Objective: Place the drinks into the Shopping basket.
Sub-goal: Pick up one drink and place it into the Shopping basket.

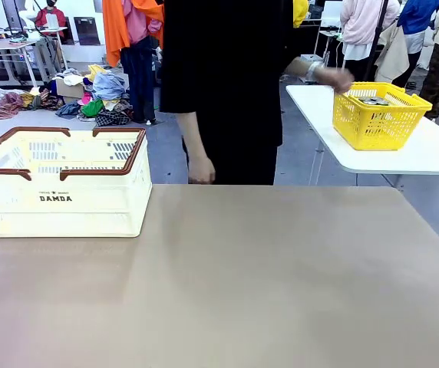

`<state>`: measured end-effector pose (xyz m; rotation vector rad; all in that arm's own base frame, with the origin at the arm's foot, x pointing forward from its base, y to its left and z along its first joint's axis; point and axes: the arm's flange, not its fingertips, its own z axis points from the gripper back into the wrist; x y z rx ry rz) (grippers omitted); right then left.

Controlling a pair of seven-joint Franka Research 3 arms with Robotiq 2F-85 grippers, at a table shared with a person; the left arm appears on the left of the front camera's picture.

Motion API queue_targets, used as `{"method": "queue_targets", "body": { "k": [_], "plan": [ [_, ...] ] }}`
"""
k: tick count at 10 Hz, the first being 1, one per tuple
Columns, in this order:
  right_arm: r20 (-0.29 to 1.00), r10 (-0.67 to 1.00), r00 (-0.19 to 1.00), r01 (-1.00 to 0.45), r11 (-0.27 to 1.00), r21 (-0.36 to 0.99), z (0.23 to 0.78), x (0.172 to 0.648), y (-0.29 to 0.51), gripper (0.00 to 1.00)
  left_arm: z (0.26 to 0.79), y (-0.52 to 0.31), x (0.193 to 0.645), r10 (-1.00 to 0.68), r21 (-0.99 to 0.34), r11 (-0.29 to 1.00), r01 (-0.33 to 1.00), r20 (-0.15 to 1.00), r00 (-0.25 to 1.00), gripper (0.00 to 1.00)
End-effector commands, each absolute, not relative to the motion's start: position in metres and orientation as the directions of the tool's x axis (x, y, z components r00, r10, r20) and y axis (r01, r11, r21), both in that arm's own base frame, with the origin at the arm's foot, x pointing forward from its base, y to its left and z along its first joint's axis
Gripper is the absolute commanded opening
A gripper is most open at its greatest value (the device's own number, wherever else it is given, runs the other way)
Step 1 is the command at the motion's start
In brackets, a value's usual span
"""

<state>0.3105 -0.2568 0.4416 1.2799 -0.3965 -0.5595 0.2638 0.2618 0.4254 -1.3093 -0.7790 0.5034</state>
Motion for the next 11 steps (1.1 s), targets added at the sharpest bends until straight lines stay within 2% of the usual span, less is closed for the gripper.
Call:
{"method": "queue_targets", "body": {
  "k": [1, 11],
  "plan": [
    [-0.041, -0.581, 0.813, 0.155, 0.147, 0.977, 0.4477, 0.2990, -0.2649, 1.00, 0.4301, 0.2668, 0.2536, 0.719, -0.976, 0.191, 0.108, 0.214, 0.662, 1.00],
    [-0.041, -0.581, 0.813, 0.155, 0.147, 0.977, 0.4477, 0.2990, -0.2649, 1.00, 0.4301, 0.2668, 0.2536, 0.719, -0.976, 0.191, 0.108, 0.214, 0.662, 1.00]
  ]
}}
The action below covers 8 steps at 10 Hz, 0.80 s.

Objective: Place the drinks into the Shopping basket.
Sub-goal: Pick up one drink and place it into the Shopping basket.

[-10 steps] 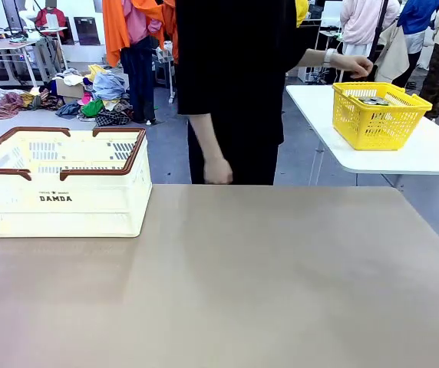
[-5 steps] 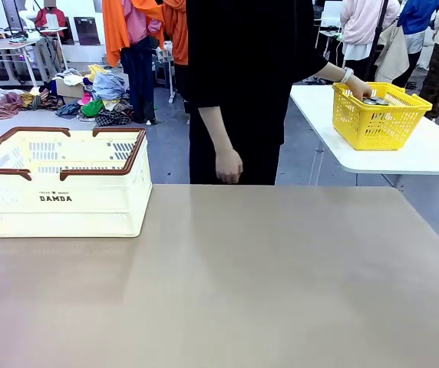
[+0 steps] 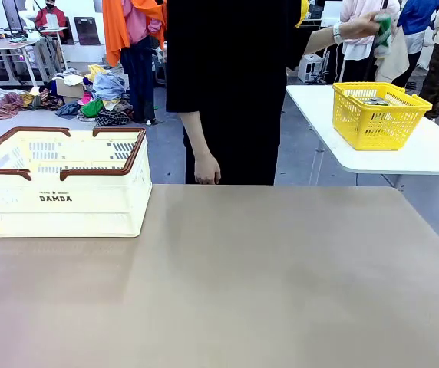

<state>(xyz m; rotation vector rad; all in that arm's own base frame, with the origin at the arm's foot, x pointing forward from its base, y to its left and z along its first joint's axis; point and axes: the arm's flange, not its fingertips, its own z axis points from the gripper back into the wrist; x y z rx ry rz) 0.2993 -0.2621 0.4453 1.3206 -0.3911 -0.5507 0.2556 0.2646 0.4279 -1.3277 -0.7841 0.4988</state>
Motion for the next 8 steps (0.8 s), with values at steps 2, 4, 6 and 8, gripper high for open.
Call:
{"method": "queue_targets", "body": {
  "k": [2, 4, 6, 8],
  "plan": [
    [-0.041, -0.581, 0.813, 0.155, 0.147, 0.977, 0.4477, 0.2990, -0.2649, 1.00, 0.4301, 0.2668, 0.2536, 0.719, -0.976, 0.191, 0.108, 0.214, 0.662, 1.00],
    [-0.041, -0.581, 0.813, 0.155, 0.147, 0.977, 0.4477, 0.2990, -0.2649, 1.00, 0.4301, 0.2668, 0.2536, 0.719, -0.976, 0.191, 0.108, 0.214, 0.662, 1.00],
    [-0.041, -0.581, 0.813, 0.155, 0.147, 0.977, 0.4477, 0.2990, -0.2649, 1.00, 0.4301, 0.2668, 0.2536, 0.719, -0.976, 0.191, 0.108, 0.214, 0.662, 1.00],
    [-0.041, -0.581, 0.813, 0.155, 0.147, 0.977, 0.4477, 0.2990, -0.2649, 1.00, 0.4301, 0.2668, 0.2536, 0.719, -0.976, 0.191, 0.108, 0.214, 0.662, 1.00]
  ]
}}
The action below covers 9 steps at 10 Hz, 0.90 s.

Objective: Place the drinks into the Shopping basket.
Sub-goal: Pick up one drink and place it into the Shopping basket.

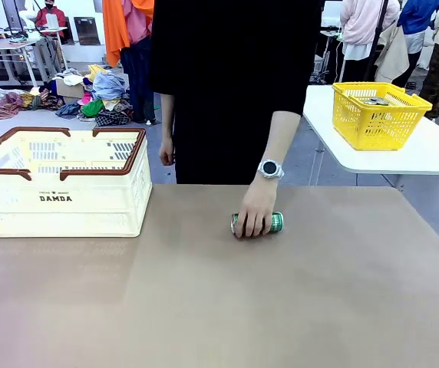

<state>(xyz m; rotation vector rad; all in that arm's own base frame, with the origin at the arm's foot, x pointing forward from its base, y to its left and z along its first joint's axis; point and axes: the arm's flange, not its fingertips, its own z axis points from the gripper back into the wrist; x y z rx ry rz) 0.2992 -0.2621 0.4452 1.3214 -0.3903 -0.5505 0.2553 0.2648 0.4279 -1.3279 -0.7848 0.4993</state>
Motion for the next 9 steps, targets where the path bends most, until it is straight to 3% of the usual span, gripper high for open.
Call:
{"method": "queue_targets", "body": {
  "k": [1, 9],
  "plan": [
    [-0.041, -0.581, 0.813, 0.155, 0.147, 0.977, 0.4477, 0.2990, -0.2649, 1.00, 0.4301, 0.2668, 0.2536, 0.719, -0.976, 0.191, 0.108, 0.214, 0.662, 1.00],
    [-0.041, -0.581, 0.813, 0.155, 0.147, 0.977, 0.4477, 0.2990, -0.2649, 1.00, 0.4301, 0.2668, 0.2536, 0.719, -0.976, 0.191, 0.108, 0.214, 0.662, 1.00]
  ]
}}
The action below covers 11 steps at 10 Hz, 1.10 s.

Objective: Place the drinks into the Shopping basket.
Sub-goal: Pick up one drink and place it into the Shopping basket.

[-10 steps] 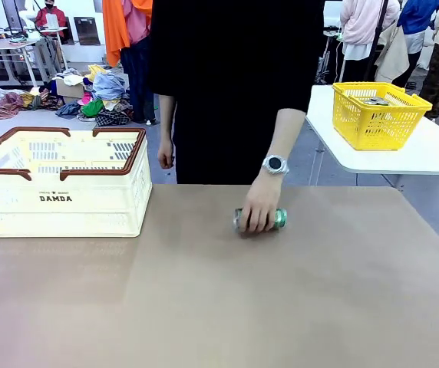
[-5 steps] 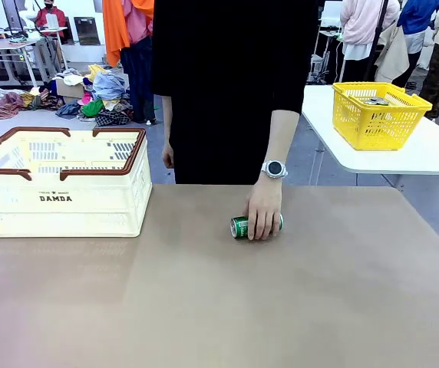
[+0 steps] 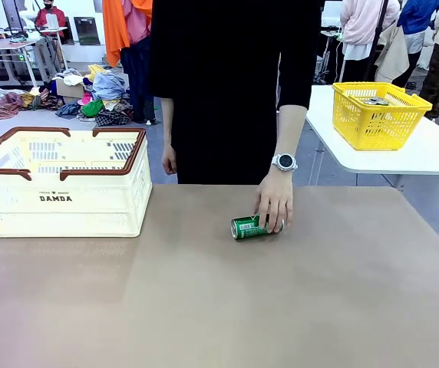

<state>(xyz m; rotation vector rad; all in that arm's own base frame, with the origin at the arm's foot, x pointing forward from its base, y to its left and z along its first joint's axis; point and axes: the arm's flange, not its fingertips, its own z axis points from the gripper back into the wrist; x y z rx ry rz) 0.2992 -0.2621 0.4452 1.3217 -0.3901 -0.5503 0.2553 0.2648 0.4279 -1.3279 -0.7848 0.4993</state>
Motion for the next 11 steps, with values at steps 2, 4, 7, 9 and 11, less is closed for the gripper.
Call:
{"method": "queue_targets", "body": {
  "k": [2, 4, 7, 9, 11],
  "plan": [
    [-0.041, -0.581, 0.813, 0.155, 0.147, 0.977, 0.448, 0.299, -0.265, 1.00, 0.430, 0.267, 0.254, 0.719, -0.976, 0.191, 0.108, 0.214, 0.662, 1.00],
    [-0.041, -0.581, 0.813, 0.155, 0.147, 0.977, 0.448, 0.299, -0.265, 1.00, 0.430, 0.267, 0.254, 0.719, -0.976, 0.191, 0.108, 0.214, 0.662, 1.00],
    [-0.017, -0.457, 0.889, 0.128, 0.212, 0.969, 0.458, 0.342, -0.247, 1.00, 0.430, 0.267, 0.254, 0.719, -0.976, 0.191, 0.108, 0.214, 0.662, 1.00],
    [-0.038, -0.558, 0.829, 0.151, 0.158, 0.976, 0.447, 0.306, -0.256, 1.00, 0.430, 0.267, 0.254, 0.719, -0.976, 0.191, 0.108, 0.214, 0.662, 1.00],
    [-0.038, -0.558, 0.829, 0.151, 0.158, 0.976, 0.447, 0.306, -0.256, 1.00, 0.495, 0.304, 0.215, 0.841, -0.924, 0.266, 0.274, 0.361, 0.402, 1.00]
  ]
}}
